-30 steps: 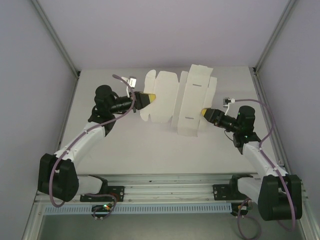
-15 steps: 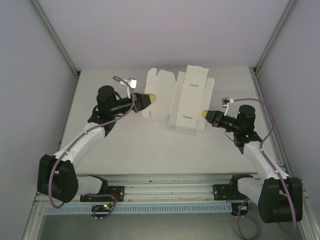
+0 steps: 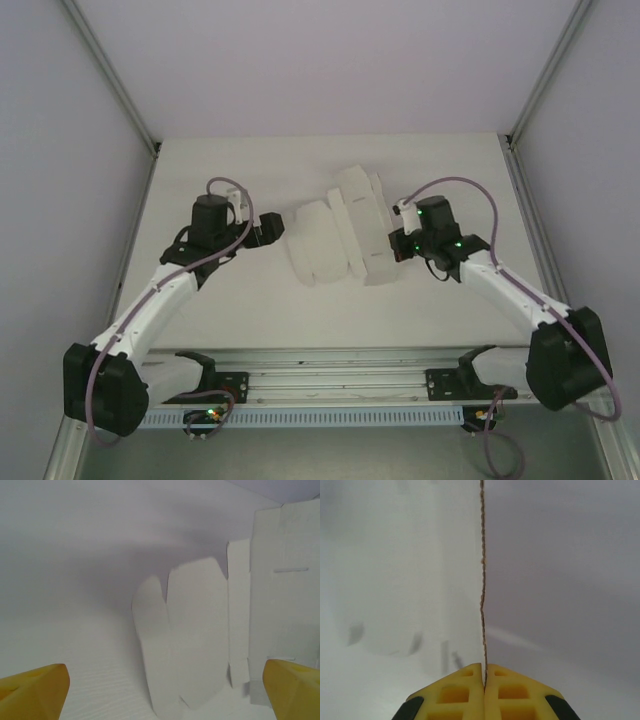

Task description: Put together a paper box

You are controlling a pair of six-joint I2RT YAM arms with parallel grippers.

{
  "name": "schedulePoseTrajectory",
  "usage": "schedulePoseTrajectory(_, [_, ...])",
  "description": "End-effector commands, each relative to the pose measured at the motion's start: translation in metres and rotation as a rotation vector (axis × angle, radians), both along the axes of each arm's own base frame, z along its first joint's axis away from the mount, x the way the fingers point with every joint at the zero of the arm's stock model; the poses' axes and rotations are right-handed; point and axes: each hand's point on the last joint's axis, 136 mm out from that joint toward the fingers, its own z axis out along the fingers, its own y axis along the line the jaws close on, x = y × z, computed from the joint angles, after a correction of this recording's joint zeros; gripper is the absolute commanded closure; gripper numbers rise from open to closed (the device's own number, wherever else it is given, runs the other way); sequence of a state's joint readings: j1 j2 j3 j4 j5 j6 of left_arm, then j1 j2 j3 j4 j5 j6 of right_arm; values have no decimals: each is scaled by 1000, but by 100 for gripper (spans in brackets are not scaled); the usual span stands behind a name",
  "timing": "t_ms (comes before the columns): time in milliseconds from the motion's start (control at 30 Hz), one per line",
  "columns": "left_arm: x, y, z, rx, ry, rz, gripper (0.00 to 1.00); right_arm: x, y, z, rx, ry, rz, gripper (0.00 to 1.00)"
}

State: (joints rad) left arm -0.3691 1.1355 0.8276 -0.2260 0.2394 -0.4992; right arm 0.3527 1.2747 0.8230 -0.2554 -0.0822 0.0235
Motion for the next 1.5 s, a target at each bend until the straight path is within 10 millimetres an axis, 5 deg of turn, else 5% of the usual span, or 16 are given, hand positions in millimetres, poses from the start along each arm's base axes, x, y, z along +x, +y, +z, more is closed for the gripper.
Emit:
schedulePoseTrajectory(0, [-4,-1,-3,3,4,-30,0,19,-28,0,-437,-114,-11,100])
schedulePoseTrajectory(200, [8,-16,-3,-28,32,-76,0,55,-10,11,-859,-351,85,100])
schedulePoseTrajectory(333, [22,-24,1,-41,32,-91,0,60,19,31,-831,-555,134,100])
schedulePoseTrajectory(500, [48,-45,8,-83,37,-146,0,50,45,18,-875,-631,289,100])
schedulePoseTrajectory(733, [83,-65,3,-37,65,-228,0,45,53,12,-854,-619,318,100])
schedulePoseTrajectory(1200, [76,-88,-40,89,123,-365,0,41,60,17,-780,-616,329,100])
schedulePoseTrajectory(1233, [65,-102,-42,99,122,-406,0,42,61,19,-773,-617,322,100])
schedulePoseTrajectory(1467, [63,-108,-55,159,107,-345,0,40,71,25,-668,-604,316,100])
